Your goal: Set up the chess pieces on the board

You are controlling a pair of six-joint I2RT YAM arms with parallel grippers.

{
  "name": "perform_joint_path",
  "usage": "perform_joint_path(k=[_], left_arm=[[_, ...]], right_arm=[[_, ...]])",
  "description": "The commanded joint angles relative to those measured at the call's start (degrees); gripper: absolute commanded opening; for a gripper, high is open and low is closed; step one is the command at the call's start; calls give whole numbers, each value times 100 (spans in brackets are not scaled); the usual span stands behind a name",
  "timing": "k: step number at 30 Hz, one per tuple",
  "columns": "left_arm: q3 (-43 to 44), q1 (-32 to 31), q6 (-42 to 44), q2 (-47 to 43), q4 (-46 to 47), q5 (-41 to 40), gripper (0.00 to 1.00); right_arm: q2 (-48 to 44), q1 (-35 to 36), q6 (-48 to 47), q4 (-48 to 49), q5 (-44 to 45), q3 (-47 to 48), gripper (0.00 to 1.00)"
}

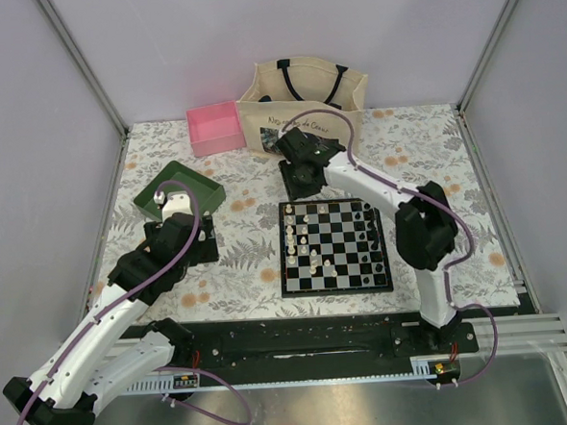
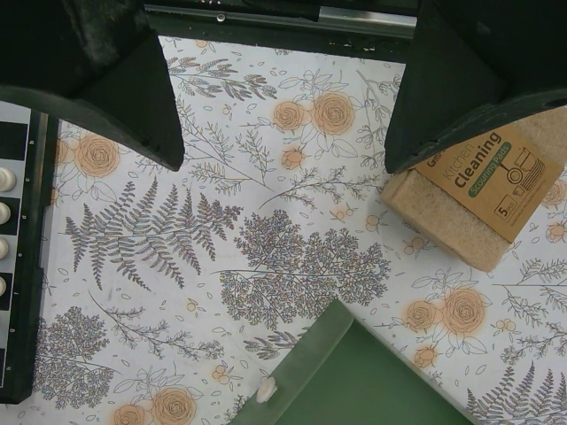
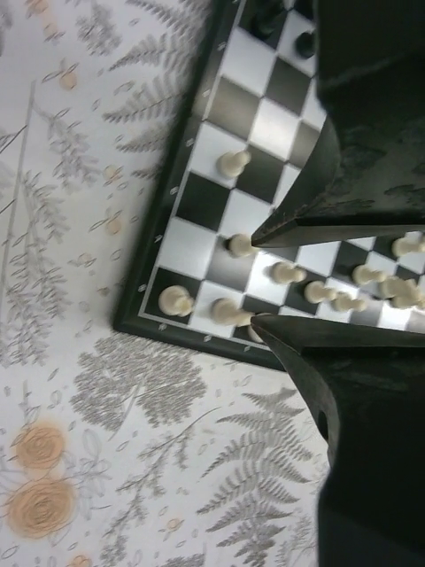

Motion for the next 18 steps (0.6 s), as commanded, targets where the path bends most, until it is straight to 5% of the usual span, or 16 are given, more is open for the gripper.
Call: perform_joint_path(k=[1,7,18], left_arm=[[139,27,-22,-52,127,-76,99],[139,27,-22,-96,136,-85,99],[139,27,-22,-61,136,-59,99]], right_arm=[[-1206,-21,63,168,339,-881,46],[-2402,57,556,783,-196,-2718,47],[-2562,602,943,757,-400,-3600,46]])
